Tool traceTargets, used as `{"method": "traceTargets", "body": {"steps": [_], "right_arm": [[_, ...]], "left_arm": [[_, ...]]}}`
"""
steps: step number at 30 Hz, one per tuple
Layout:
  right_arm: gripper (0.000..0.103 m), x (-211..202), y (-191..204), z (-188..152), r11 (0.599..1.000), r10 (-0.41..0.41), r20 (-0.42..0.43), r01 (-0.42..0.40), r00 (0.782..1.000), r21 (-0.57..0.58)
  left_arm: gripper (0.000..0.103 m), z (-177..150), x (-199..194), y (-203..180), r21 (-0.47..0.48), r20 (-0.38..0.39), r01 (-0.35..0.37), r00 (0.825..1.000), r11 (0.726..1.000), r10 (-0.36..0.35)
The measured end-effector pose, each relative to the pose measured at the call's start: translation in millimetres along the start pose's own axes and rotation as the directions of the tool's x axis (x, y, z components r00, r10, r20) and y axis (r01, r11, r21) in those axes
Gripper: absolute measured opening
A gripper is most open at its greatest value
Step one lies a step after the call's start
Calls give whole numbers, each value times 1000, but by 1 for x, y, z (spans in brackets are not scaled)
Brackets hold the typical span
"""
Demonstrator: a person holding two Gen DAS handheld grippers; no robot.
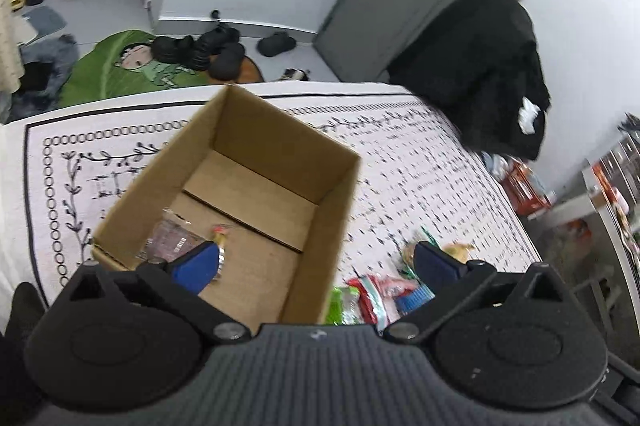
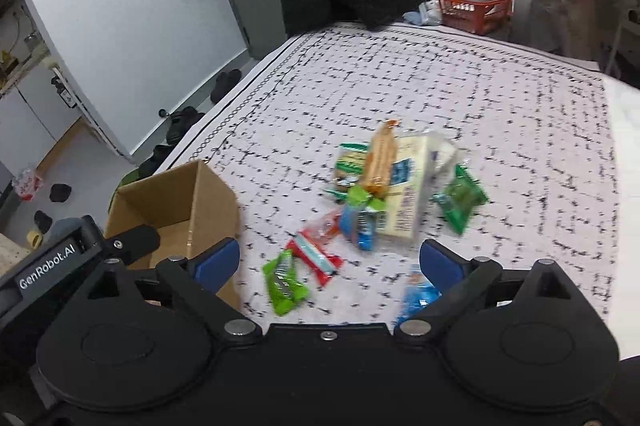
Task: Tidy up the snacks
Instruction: 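Withdraw both tools from the box back toward the snack pile, then grasp the green wrapper with the left gripper while the right gripper grasps the blue packet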
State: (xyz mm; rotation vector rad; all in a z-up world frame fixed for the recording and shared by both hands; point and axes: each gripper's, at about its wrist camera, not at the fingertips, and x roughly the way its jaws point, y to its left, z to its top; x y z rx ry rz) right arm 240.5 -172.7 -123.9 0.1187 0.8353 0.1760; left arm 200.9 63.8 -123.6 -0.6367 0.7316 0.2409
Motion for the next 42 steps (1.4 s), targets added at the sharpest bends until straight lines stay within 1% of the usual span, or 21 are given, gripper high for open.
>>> {"method": "traceTargets", "body": {"steps": [4, 7, 10, 13, 15, 22, 26, 28, 32, 36, 38, 39, 42], "right_arm": [[98, -6, -11, -3, 999, -31, 22, 31, 999, -25], [98, -9, -23, -4, 999, -42, 28, 43, 999, -10], [98, -9, -36, -6, 998, -60, 5, 60, 998, 18], [98, -9, -46, -9, 998, -61, -15, 62, 998, 32], [98, -9, -53, -12, 997, -63, -34, 65, 997, 44], [98, -5, -77, -25, 995, -35, -91, 43, 995, 92], [97, -1, -83, -27, 992, 8, -102, 5, 995, 123], [95, 3, -86, -27, 991, 22, -103, -7, 994, 135], [86, 13, -97, -27, 981, 51, -124, -26, 991, 192], [75, 25, -106, -29, 968, 95, -142, -58, 985, 244], [72, 30, -107, -29, 963, 112, -144, -72, 983, 260], [70, 34, -108, -30, 960, 122, -146, -80, 982, 270], [63, 43, -112, -29, 953, 141, -155, -91, 978, 290]], "left_arm": [[103, -5, -3, -12, 54, 6, 17, 1000, 998, -17], [103, -9, -4, -19, 72, 3, 47, 999, 996, -47], [103, -14, -4, -27, 109, 0, 49, 999, 993, -49], [103, -19, -4, -35, 161, -12, 55, 998, 985, -54], [103, -22, -5, -39, 180, -22, 70, 998, 981, -67], [103, -35, 0, -53, 236, -76, 90, 994, 968, -74], [103, -47, 5, -62, 273, -114, 99, 991, 957, -70], [103, -52, 6, -65, 288, -116, 92, 991, 953, -61], [103, -59, 11, -67, 297, -119, 86, 992, 951, -53], [100, -65, 16, -67, 296, -91, 66, 995, 953, -40], [100, -67, 20, -68, 289, -75, 53, 997, 956, -32], [98, -70, 21, -69, 294, -63, 41, 998, 955, -23], [90, -76, 29, -72, 304, -45, 4, 999, 953, 10]]}}
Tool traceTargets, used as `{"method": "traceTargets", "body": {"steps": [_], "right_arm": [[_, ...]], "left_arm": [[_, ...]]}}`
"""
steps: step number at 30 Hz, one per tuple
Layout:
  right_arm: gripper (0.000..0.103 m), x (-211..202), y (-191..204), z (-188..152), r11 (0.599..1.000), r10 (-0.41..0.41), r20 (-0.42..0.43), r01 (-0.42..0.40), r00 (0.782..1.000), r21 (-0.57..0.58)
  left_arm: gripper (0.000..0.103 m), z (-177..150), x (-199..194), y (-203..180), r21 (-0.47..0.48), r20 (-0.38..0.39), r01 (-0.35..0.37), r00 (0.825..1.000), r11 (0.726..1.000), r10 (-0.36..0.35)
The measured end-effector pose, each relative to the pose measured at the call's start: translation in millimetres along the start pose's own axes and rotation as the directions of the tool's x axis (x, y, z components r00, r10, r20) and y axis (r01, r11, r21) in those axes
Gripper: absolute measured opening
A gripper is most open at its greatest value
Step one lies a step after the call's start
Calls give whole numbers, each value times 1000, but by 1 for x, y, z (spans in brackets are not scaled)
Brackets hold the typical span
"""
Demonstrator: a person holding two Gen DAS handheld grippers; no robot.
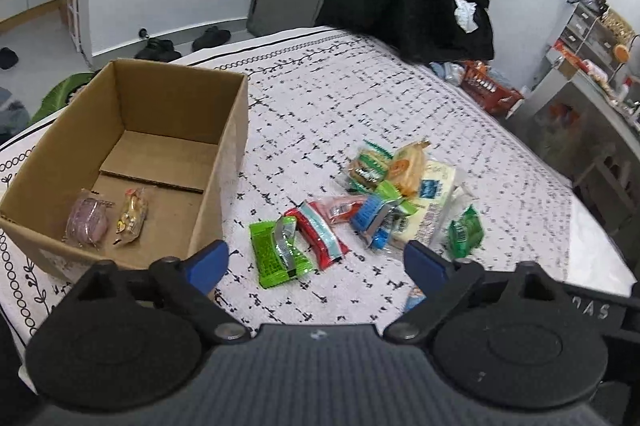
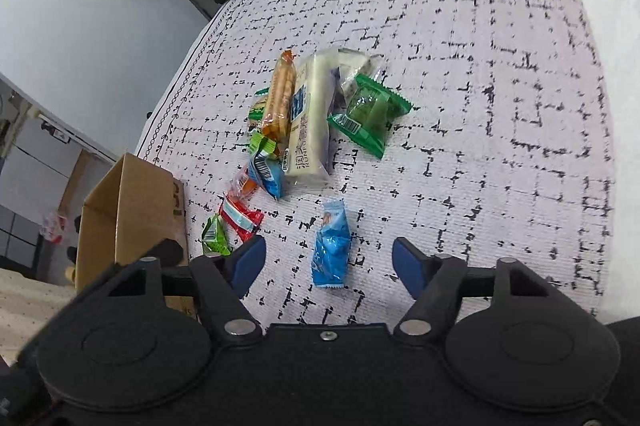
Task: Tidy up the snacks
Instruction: 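Grasp the green wrapper with the left gripper while the right gripper grasps the blue packet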
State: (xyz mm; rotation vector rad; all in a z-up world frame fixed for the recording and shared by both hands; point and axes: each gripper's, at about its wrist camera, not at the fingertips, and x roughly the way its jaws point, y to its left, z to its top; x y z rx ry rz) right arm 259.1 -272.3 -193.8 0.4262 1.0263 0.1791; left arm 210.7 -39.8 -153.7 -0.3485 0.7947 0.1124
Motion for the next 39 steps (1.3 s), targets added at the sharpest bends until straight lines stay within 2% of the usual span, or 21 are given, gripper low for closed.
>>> {"method": "traceTargets", "body": {"steps": [5, 11, 15, 21, 25, 32, 33, 34, 35, 39], "right_arm": [[52, 13, -4, 3, 999, 38, -30, -38, 999, 7], [44, 28, -10, 8, 995, 94, -73, -92, 993, 27], [39, 40, -11, 10, 992, 121, -101, -118, 987, 32], [30, 55, -16, 12, 988, 150, -136, -146, 979, 39], [27, 60, -22, 12, 985, 168, -149, -162, 974, 52], [25, 62, -24, 12, 983, 182, -148, -176, 972, 53], [24, 62, -25, 11, 983, 183, -144, -178, 972, 53], [24, 62, -25, 11, 983, 184, -142, -179, 972, 49], [24, 62, -26, 12, 982, 185, -142, -180, 972, 48], [23, 59, -31, 14, 980, 196, -130, -190, 972, 57]], "left_arm": [[75, -6, 14, -9, 11, 10, -78, 997, 997, 77], [64, -12, 37, -20, 4, 14, -153, 988, 988, 153], [61, -16, 48, -27, 9, 33, -196, 980, 981, 195], [60, -19, 66, -31, 21, 20, -252, 968, 967, 252], [58, -18, 81, -31, 18, -12, -283, 959, 959, 283], [56, -23, 96, -33, 31, -19, -346, 938, 938, 347], [54, -23, 98, -32, 27, -22, -350, 936, 936, 351], [44, -23, 99, -29, 11, -26, -354, 935, 935, 354], [40, -24, 99, -26, -8, -33, -363, 931, 932, 362], [36, -23, 95, -25, -58, -41, -384, 923, 922, 382]]}}
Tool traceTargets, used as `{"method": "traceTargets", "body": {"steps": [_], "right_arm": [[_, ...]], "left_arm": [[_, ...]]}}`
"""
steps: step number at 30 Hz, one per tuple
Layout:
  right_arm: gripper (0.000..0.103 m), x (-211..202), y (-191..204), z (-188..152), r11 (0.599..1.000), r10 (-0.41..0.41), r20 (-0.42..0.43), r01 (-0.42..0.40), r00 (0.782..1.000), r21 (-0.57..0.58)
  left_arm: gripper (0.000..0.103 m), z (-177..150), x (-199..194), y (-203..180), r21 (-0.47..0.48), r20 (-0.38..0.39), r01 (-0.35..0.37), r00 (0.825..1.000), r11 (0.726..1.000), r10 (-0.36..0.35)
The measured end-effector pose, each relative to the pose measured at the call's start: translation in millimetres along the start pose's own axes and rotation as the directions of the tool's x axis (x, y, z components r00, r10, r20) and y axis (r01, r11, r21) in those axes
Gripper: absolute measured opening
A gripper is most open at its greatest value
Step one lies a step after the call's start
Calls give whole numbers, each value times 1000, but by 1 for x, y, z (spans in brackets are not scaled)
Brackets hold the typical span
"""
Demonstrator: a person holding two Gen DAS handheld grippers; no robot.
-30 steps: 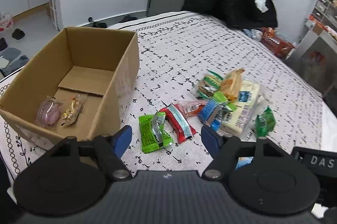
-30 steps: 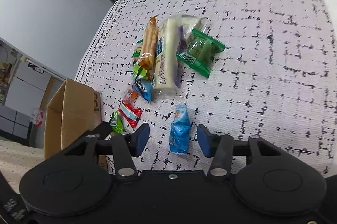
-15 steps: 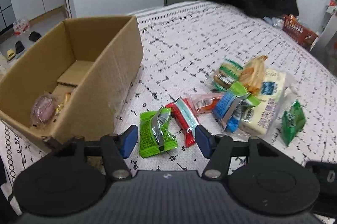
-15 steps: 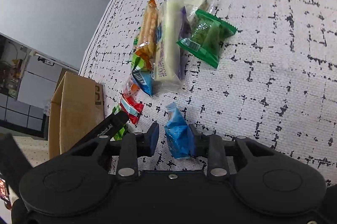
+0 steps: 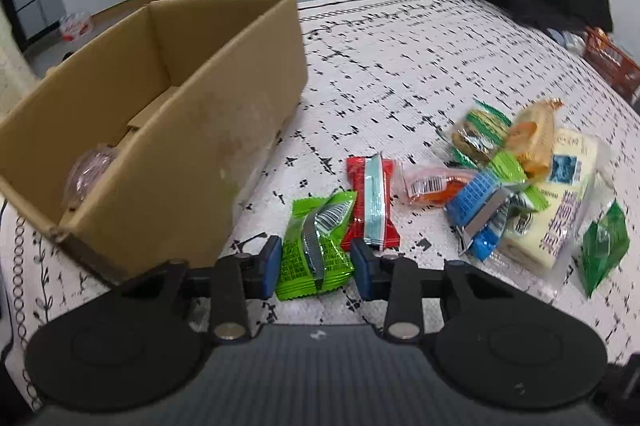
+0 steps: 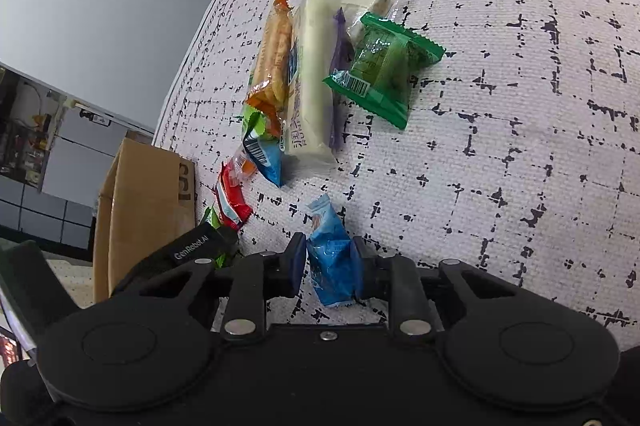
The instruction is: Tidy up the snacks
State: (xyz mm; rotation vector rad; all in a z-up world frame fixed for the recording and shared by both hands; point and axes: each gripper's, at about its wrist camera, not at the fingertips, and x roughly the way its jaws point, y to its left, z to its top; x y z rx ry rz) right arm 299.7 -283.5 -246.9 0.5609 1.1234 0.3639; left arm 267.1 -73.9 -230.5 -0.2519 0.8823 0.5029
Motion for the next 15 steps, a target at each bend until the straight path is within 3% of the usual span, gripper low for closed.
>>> {"method": "traceTargets", "body": {"steps": [3, 7, 15], "right_arm": [[23, -4, -1, -1, 1000, -2, 10, 2, 1000, -3], [23, -7, 5, -5, 1000, -15, 33, 15, 999, -26], [23, -19, 22, -12, 996, -47, 85, 54, 995, -71]], "left_arm": [[35, 3, -9, -7, -14, 6, 8, 1000, 1000, -8], [35, 7, -22, -12, 16, 40, 69, 997, 997, -70], [35, 13, -39, -3, -3, 37, 166, 985, 986, -166]]}}
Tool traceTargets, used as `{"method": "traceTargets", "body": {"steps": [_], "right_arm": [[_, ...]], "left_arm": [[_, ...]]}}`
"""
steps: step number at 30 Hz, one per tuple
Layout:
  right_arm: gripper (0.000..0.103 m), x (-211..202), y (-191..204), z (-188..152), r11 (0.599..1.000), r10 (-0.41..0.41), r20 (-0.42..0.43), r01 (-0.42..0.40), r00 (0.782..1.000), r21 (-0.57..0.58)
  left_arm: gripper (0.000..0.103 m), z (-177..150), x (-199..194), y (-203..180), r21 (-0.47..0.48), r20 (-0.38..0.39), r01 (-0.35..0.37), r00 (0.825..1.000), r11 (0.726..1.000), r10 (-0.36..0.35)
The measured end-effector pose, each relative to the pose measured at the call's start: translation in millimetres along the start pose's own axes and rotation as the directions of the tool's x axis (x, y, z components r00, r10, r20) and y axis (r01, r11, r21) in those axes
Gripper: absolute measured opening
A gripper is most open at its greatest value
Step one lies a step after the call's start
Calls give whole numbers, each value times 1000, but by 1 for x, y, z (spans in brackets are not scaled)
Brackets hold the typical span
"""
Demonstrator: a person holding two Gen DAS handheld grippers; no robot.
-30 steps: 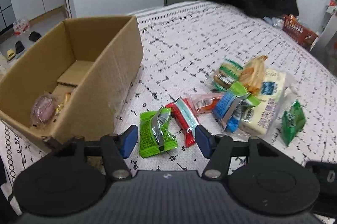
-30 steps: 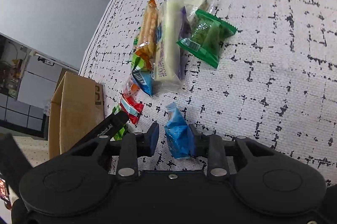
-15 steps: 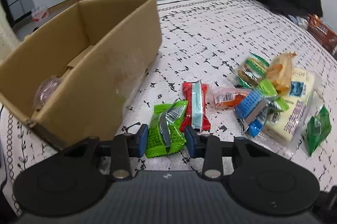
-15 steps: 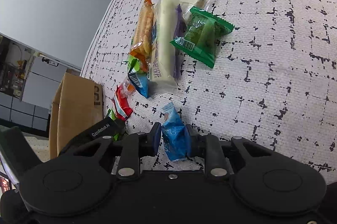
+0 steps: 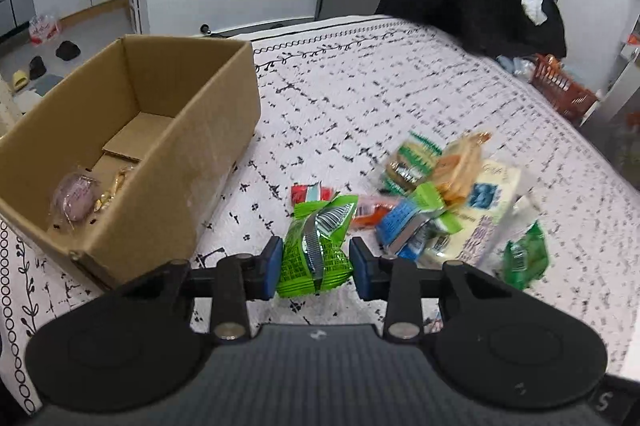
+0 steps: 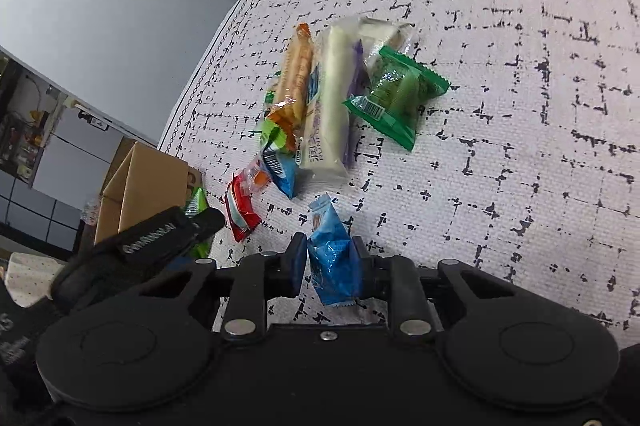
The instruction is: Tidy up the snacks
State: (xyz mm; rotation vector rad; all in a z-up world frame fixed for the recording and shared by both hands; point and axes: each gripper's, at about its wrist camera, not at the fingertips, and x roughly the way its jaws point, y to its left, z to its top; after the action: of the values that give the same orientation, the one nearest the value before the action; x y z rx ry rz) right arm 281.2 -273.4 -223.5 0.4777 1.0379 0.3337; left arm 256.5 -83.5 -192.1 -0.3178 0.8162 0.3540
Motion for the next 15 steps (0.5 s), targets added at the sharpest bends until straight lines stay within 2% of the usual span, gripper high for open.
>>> {"method": "traceTargets", "body": {"steps": [10, 15], "right_arm": [[22, -21, 21, -3, 998, -47, 29, 48, 998, -28], [18, -35, 36, -6, 997, -67, 59, 69, 996, -35]], "left_arm": [[35, 15, -36, 19, -38, 23, 100, 995, 994, -99], [35, 22, -56, 31, -47, 46, 147, 988, 988, -145]]}}
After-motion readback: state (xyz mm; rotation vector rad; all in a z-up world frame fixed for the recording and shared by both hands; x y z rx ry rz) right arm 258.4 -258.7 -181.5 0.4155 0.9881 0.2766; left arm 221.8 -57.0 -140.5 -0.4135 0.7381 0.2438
